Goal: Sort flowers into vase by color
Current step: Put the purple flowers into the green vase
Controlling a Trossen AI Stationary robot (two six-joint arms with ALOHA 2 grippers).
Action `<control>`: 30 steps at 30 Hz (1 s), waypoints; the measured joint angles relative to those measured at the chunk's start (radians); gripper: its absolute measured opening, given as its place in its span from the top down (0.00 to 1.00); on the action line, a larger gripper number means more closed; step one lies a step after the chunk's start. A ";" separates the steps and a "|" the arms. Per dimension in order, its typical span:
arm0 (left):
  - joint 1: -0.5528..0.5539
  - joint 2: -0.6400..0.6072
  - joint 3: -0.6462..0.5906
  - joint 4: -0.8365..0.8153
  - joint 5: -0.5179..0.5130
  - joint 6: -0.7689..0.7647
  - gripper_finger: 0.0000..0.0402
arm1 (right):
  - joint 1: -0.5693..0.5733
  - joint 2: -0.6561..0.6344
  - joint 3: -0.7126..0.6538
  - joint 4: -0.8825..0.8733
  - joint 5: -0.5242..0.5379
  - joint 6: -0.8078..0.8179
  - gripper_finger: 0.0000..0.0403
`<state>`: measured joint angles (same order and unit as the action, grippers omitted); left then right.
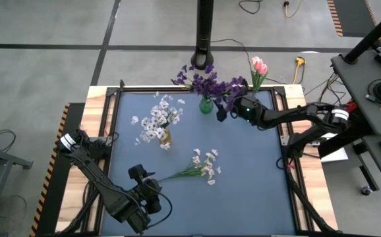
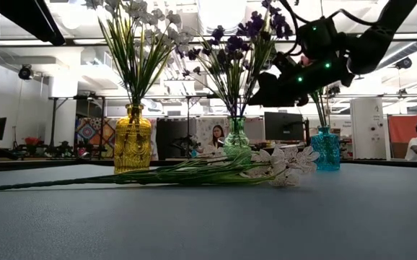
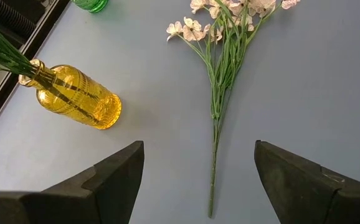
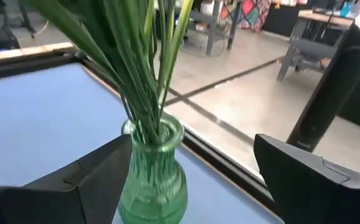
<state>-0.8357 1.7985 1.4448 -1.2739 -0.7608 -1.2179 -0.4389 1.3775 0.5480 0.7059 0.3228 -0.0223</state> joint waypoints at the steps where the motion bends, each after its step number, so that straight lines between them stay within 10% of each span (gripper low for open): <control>1: 0.001 0.000 0.000 0.000 0.000 0.000 0.29 | 0.000 -0.007 0.000 -0.019 0.000 0.006 0.19; 9: 0.003 0.000 0.000 0.002 0.000 -0.007 0.29 | 0.045 -0.087 -0.001 -0.217 0.026 0.050 0.19; 30: 0.011 0.000 0.000 0.004 -0.017 -0.007 0.29 | 0.162 -0.248 0.001 -0.082 0.088 -0.075 0.30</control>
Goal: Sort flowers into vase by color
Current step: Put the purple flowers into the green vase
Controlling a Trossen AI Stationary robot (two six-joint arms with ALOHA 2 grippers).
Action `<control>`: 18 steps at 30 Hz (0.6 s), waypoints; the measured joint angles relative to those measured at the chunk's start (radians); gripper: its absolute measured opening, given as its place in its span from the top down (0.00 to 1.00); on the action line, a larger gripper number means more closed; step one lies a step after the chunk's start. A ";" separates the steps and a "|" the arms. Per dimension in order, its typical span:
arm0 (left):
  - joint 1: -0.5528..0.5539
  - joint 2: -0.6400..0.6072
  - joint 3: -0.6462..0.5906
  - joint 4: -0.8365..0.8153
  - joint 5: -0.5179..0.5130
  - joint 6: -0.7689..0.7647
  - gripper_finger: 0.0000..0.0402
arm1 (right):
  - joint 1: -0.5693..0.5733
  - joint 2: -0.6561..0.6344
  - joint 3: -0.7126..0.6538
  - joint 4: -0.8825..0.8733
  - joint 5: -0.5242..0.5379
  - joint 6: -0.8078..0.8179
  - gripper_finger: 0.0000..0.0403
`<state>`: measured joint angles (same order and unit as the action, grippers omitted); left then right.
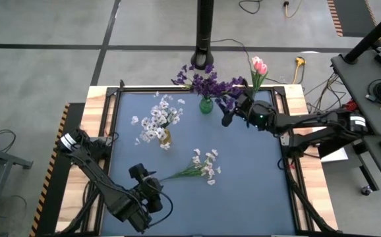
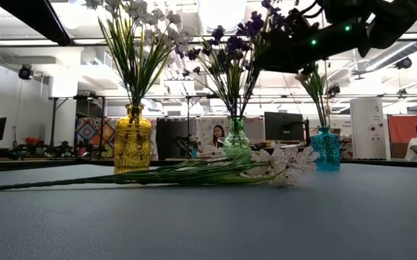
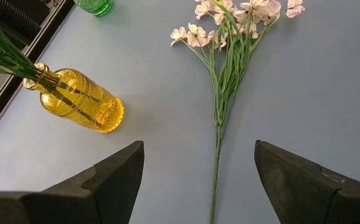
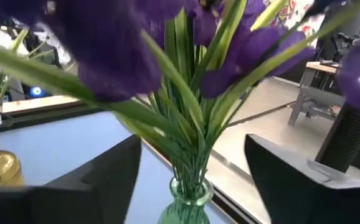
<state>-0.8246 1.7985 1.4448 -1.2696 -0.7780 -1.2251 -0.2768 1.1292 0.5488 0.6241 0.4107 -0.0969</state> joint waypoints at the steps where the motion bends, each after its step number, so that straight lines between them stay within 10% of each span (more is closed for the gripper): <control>1: 0.000 0.000 0.000 0.000 -0.001 0.000 0.29 | 0.000 0.005 0.000 0.012 0.000 -0.003 0.34; 18: 0.002 0.000 0.000 -0.001 -0.001 0.000 0.29 | -0.001 0.017 0.001 0.070 -0.001 -0.049 0.79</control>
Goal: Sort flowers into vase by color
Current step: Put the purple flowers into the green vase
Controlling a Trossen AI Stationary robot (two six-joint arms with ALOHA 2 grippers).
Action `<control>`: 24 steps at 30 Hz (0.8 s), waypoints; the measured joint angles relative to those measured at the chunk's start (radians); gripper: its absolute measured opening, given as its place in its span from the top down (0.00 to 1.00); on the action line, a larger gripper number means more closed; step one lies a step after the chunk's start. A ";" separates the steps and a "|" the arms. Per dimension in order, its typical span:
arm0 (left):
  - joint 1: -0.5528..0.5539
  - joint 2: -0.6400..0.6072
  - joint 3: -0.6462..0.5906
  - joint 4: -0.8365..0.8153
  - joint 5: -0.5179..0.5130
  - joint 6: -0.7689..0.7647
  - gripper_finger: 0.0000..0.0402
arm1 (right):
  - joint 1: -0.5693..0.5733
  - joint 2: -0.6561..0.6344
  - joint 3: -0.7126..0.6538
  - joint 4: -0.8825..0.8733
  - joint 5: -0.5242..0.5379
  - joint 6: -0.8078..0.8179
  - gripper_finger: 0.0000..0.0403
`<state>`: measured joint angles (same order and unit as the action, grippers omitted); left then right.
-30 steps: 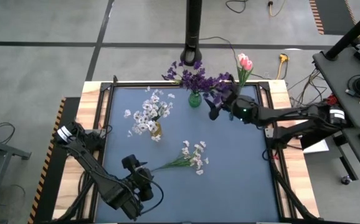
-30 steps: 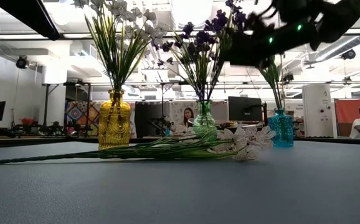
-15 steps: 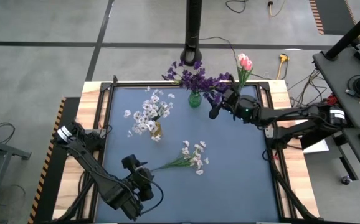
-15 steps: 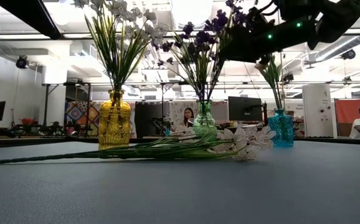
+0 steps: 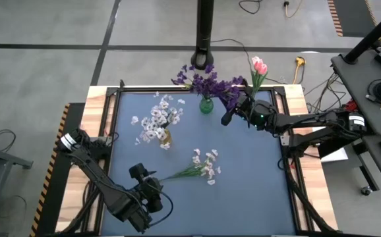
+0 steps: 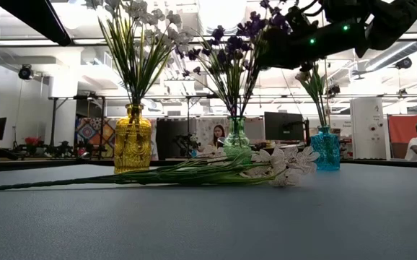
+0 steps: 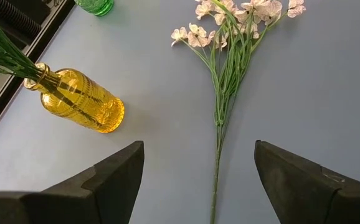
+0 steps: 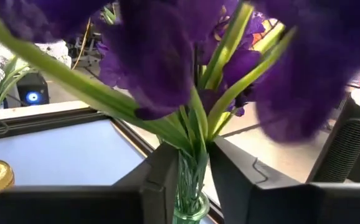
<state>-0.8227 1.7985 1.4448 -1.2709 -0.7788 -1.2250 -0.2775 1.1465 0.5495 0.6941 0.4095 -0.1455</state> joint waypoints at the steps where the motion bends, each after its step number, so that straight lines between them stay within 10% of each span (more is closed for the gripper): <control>1: 0.000 0.000 0.000 0.000 0.000 0.000 0.29 | 0.000 0.000 0.000 0.000 0.000 -0.001 0.81; 24: 0.000 0.000 0.000 0.002 -0.009 0.000 0.29 | -0.014 0.000 0.001 0.037 0.002 -0.019 0.88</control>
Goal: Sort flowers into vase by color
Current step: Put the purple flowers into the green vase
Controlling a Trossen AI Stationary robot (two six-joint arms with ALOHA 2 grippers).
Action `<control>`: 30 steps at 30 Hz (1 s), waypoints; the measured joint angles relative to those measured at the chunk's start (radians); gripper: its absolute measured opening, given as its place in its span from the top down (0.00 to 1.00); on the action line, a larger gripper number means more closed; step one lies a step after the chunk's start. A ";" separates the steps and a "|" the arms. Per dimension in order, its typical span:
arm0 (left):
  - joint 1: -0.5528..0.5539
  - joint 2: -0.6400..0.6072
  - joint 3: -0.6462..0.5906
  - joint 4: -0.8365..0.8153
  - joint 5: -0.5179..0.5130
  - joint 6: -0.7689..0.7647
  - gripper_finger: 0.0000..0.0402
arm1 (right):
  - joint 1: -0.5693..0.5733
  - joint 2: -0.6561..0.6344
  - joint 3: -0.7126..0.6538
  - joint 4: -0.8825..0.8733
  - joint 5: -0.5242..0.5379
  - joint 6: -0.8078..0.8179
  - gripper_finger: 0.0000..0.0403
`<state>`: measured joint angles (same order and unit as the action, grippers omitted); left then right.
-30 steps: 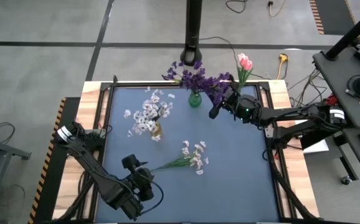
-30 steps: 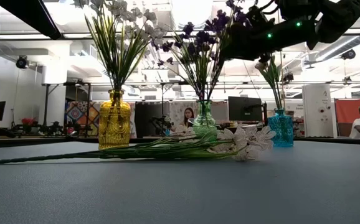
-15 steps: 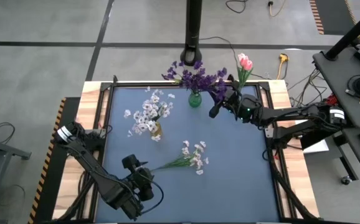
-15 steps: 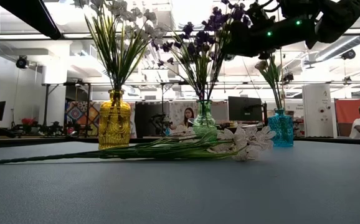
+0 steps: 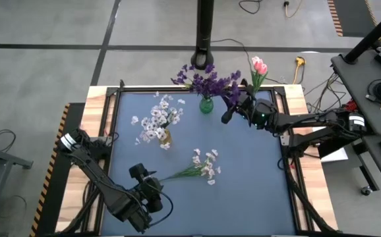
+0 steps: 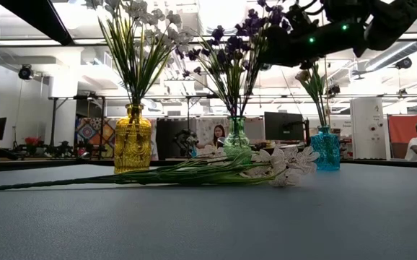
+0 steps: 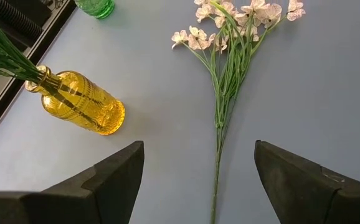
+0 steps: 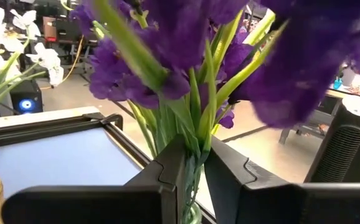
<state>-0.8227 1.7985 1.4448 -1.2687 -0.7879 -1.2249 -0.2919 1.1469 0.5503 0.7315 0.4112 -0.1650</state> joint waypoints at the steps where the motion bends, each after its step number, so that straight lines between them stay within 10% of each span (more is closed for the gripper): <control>1: 0.000 0.000 0.000 0.000 0.000 0.000 0.29 | -0.004 0.000 0.000 0.000 0.000 0.000 0.88; 30: 0.005 0.000 0.000 -0.002 -0.017 0.007 0.29 | -0.066 0.000 0.000 0.027 -0.052 -0.017 0.88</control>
<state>-0.8178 1.7985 1.4448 -1.2704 -0.8050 -1.2175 -0.3575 1.1473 0.5503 0.7588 0.3587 -0.1819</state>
